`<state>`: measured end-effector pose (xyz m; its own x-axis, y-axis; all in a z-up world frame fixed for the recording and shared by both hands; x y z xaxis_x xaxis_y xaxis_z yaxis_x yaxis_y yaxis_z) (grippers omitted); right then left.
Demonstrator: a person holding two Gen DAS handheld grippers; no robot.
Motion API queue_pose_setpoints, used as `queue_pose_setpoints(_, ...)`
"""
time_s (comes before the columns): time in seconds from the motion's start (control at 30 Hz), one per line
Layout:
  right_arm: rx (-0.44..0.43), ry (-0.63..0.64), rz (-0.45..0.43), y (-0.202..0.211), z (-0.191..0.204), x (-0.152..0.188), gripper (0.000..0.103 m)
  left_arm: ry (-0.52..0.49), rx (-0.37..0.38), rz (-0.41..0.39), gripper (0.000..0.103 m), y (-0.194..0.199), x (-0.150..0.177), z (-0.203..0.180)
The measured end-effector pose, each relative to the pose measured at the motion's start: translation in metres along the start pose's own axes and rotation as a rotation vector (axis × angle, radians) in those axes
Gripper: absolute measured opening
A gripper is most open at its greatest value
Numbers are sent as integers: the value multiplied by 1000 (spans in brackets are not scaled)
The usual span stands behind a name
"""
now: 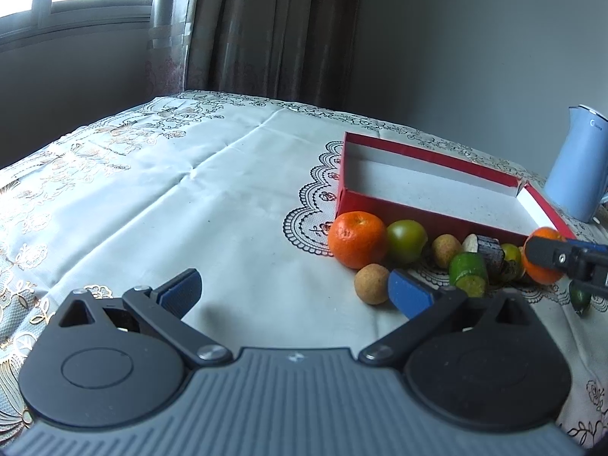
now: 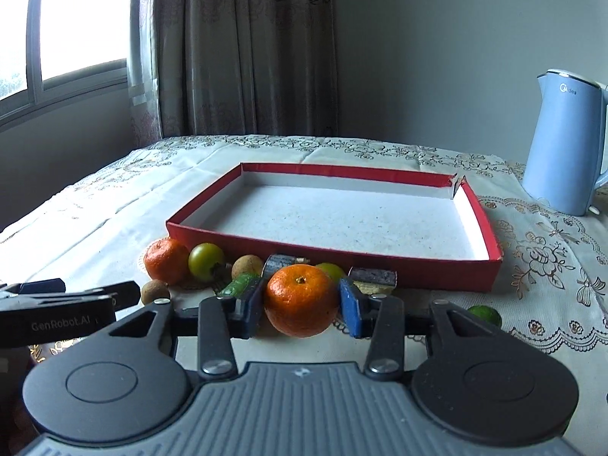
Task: Organize fruits
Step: 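Lift the tangerine with the right gripper and release it inside the tray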
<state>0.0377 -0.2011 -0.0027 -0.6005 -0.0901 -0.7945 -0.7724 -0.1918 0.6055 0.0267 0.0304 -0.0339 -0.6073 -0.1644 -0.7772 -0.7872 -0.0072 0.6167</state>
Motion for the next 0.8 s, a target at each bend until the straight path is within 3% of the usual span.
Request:
queue_pose_setpoints(0.17, 61, -31, -57, -5, -30, -39, 42, -8, -3, 2, 103, 0, 0, -1)
queue_pose_setpoints(0.3, 120, -48, -39, -29, -57, -61, 42, -20, 12, -1, 103, 0, 0, -2)
queue_pose_setpoints(0.47, 156, -104, 19, -64, -87, -64, 42, -38, 17, -15, 103, 2, 0, -5)
queue_pose_setpoints(0.67, 140, -131, 77, -88, -100, -55, 44, -63, 21, -30, 103, 4, 0, -10)
queue_pose_setpoints(0.77, 137, -131, 71, -89, -102, -52, 54, -77, 14, -26, 103, 3, 0, -12)
queue_pose_setpoints(0.8, 139, -127, 61, -87, -102, -52, 64, -81, 13, -23, 103, 3, 0, -13)
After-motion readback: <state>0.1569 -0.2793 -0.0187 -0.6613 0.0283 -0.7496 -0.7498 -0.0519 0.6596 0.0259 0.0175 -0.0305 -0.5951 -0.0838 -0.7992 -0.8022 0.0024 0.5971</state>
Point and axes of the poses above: each gripper's, at about its wrist camera, not at the fingertips, and y roughly against the way its jaws point, z to its left, x to its underside, the point moved 3 cm from there along -y, roughly the way its jaws point, and after that the axes turned 7 degrees about z, right-handed, at the moved point
